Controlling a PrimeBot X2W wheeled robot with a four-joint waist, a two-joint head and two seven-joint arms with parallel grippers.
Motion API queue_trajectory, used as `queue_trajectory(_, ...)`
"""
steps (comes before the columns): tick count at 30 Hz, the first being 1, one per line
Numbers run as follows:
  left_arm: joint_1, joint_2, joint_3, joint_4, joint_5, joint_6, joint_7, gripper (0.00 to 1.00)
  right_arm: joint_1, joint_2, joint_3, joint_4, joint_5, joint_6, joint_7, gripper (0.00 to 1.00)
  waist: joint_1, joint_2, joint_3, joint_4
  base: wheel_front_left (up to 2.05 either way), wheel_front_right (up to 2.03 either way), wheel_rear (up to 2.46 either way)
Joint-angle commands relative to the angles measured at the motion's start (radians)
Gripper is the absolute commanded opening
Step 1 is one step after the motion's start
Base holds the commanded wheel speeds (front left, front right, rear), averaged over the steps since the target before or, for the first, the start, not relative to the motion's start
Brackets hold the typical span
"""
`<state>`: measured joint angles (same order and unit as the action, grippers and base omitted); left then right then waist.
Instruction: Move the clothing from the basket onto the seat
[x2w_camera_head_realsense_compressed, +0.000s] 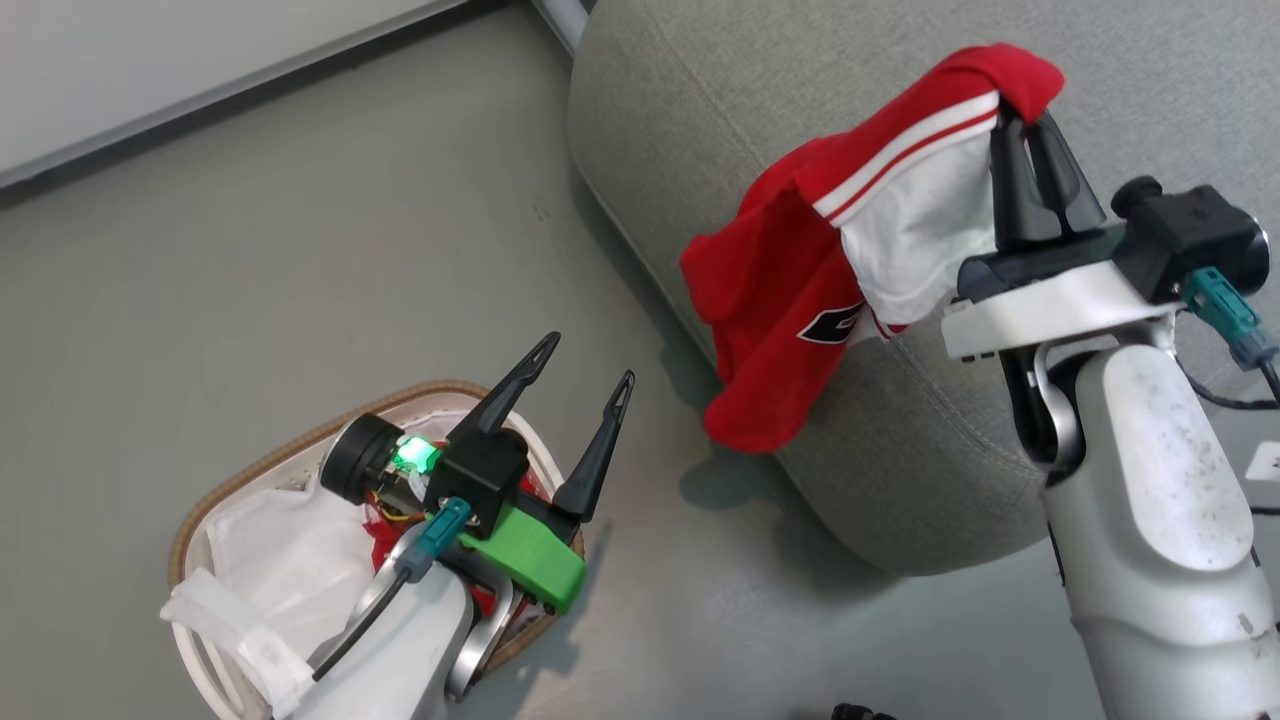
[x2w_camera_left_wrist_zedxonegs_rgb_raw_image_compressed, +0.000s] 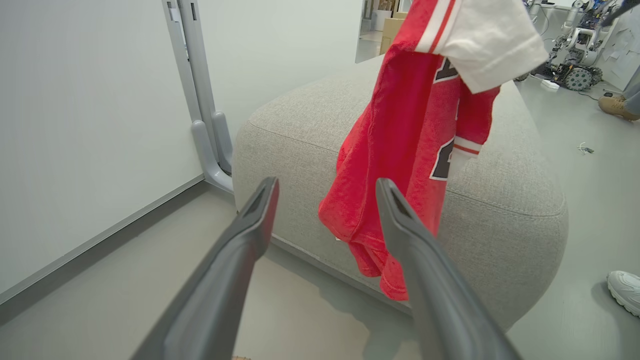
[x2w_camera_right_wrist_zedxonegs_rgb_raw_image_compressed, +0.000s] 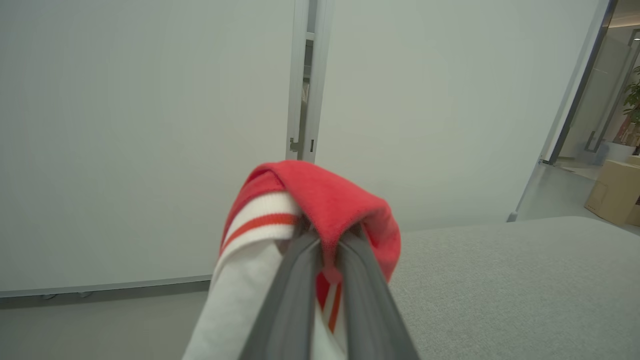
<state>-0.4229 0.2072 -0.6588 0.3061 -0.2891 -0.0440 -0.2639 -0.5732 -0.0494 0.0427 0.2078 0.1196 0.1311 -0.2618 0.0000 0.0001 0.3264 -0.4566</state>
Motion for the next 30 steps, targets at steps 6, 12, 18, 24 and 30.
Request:
queue_trajectory(6,-0.019,-0.015,-0.006,0.005,0.01,-0.002,-0.001,1.0,-0.137,-0.028,-0.037,0.054,-0.058,-0.001,-0.005,0.0,0.0,-0.0001,0.041,0.058,0.0,0.0,0.0)
queue_trajectory(12,-0.02,-0.03,-0.017,-0.002,0.026,-0.005,-0.001,1.0,-0.365,-0.12,-0.089,0.147,-0.045,-0.001,0.01,0.0,0.0,-0.0001,0.074,0.135,0.0,0.0,0.0)
queue_trajectory(18,-0.04,-0.039,-0.033,-0.029,0.047,-0.007,-0.001,1.0,-0.611,-0.281,-0.134,0.203,-0.07,-0.001,0.104,0.0,0.0,-0.0001,0.13,0.215,0.0,0.0,0.0)
queue_trajectory(24,-0.061,-0.039,-0.044,-0.057,0.07,-0.008,-0.001,1.0,-0.809,-0.458,-0.192,0.263,-0.112,-0.001,0.185,0.0,0.0,-0.0001,0.207,0.283,0.0,0.0,0.0)
queue_trajectory(30,-0.085,-0.031,-0.044,-0.079,0.083,0.0,0.0,1.0,-0.857,-0.547,-0.249,0.344,-0.139,-0.001,0.199,0.0,0.0,-0.0001,0.3,0.32,0.0,0.0,0.0)
